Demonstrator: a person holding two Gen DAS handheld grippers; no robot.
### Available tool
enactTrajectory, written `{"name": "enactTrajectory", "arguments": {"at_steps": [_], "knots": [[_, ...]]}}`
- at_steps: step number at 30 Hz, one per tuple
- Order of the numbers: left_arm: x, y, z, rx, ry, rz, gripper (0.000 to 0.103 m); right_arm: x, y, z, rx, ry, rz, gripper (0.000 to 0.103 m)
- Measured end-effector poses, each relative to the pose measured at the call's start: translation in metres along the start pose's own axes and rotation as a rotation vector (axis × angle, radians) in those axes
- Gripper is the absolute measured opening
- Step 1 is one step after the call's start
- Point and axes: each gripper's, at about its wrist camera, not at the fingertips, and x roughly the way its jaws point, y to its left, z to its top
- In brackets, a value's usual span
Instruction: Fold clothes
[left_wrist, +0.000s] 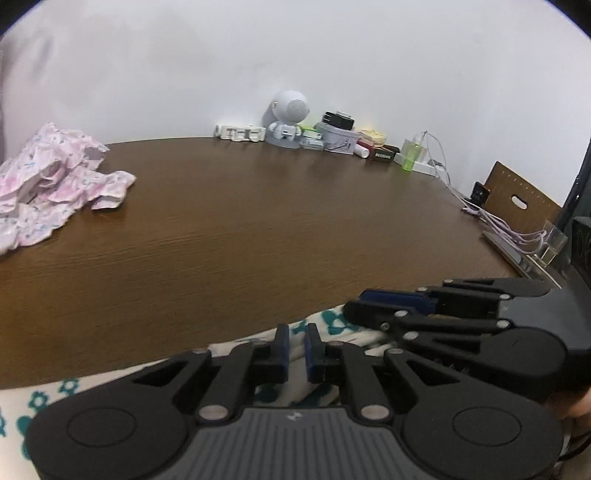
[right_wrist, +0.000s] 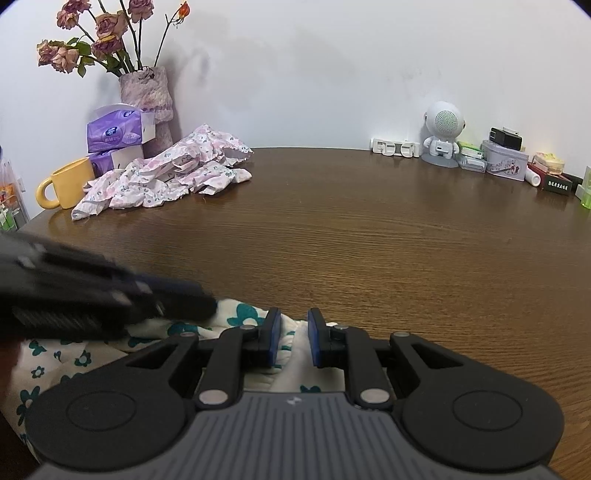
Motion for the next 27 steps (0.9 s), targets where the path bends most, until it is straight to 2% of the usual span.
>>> {"name": "enactTrajectory", "arguments": {"at_steps": [6,12,27], "knots": [[-0.011,0.016,-0.012,-0.034,-0.023,0.036,0.007,-0.001,-0.004,0.000,0.020,0.000,0.013,0.015],[-0.015,0.011,-0.018,0.002,-0.052,0.059,0.007,-0.001,-0.006,0.000,0.031,0.000,0.021,0.015],[-0.013,0.016,-0.020,-0.044,-0.069,0.039,0.007,0.000,-0.011,0.001,0.067,-0.001,0.046,0.015]]}}
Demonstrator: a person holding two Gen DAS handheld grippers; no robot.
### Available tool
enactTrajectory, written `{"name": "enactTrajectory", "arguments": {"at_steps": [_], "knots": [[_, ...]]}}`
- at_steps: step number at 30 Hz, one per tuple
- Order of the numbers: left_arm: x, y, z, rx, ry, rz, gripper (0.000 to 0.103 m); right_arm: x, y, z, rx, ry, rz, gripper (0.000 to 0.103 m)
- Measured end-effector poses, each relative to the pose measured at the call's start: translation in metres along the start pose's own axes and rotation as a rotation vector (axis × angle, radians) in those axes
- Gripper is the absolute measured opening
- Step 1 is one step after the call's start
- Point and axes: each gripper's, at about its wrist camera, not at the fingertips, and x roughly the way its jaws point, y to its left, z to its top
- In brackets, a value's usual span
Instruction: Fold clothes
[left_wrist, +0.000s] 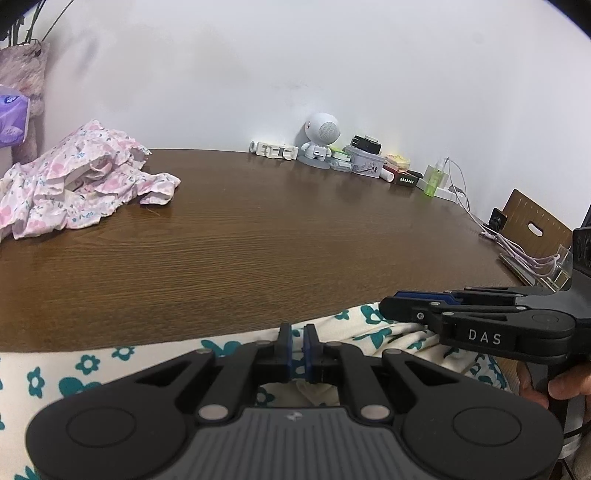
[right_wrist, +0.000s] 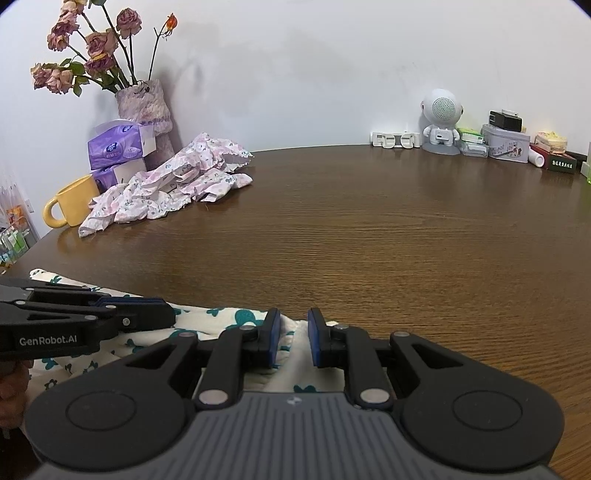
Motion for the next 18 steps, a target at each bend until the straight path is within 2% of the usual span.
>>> {"name": "enactTrajectory", "arguments": {"at_steps": [18], "knots": [[0.0009,0.0059,-0.0002,-0.041,-0.008,-0.021,0.007,-0.0012,0.0019,-0.0001,0.007,-0.002,-0.002,0.015]]}}
